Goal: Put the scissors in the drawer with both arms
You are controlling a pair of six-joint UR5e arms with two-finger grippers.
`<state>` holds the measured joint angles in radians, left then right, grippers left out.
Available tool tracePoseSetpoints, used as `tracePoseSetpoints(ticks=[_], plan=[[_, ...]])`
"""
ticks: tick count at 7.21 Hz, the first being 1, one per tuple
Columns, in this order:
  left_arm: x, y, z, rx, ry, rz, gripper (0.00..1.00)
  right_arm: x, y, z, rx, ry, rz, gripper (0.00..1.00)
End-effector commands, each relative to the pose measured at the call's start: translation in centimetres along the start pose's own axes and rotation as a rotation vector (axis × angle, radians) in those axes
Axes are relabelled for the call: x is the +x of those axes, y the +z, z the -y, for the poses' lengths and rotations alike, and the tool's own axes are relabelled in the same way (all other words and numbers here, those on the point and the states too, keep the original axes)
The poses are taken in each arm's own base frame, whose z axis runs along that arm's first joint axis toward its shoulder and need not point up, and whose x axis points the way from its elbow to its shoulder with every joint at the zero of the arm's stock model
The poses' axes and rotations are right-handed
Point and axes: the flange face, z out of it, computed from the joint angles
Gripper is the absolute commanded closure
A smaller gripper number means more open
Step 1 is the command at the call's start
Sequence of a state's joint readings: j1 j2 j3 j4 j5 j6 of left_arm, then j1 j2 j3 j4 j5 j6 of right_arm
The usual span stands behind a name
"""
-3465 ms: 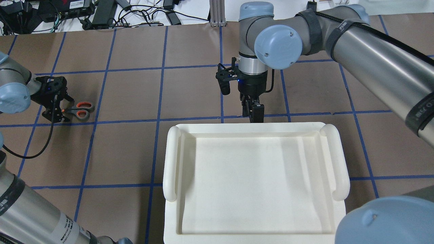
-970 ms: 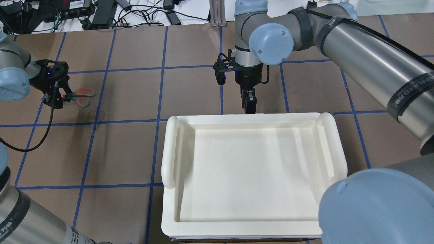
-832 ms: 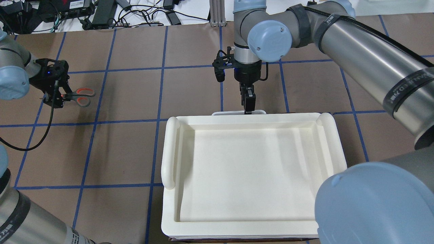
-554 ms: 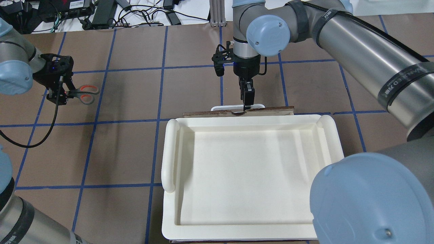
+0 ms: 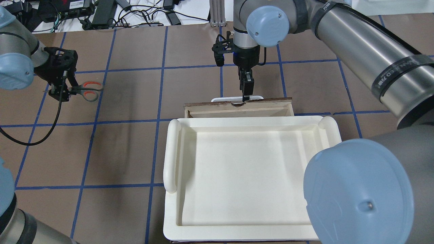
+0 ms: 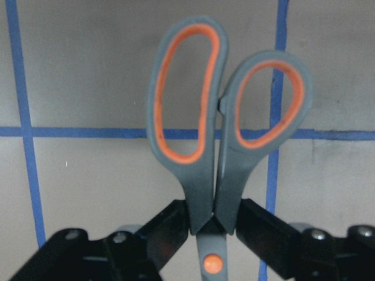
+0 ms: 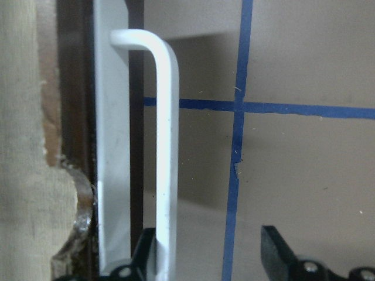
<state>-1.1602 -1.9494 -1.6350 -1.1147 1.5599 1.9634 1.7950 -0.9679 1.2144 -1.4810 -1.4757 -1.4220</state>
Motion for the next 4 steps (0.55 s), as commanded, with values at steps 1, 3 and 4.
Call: tracePoseSetpoints(ticks=[1,3,4], plan=[[0.5,-1.2,0.8,0.006,0.007,-0.007,0.88,0.8,-0.4,-0.4,0.005,0.000,-0.026,0.33],[0.8,-2.2,2.0,0.006,0.022,-0.007,0.88,1.8,-0.2,-0.8,0.007,0.003,-0.050,0.33],[0.8,-2.1,2.2,0.007,0.026,-0.010,0.88,2.3,-0.2,-0.8,0.009,0.003,-0.057,0.33]])
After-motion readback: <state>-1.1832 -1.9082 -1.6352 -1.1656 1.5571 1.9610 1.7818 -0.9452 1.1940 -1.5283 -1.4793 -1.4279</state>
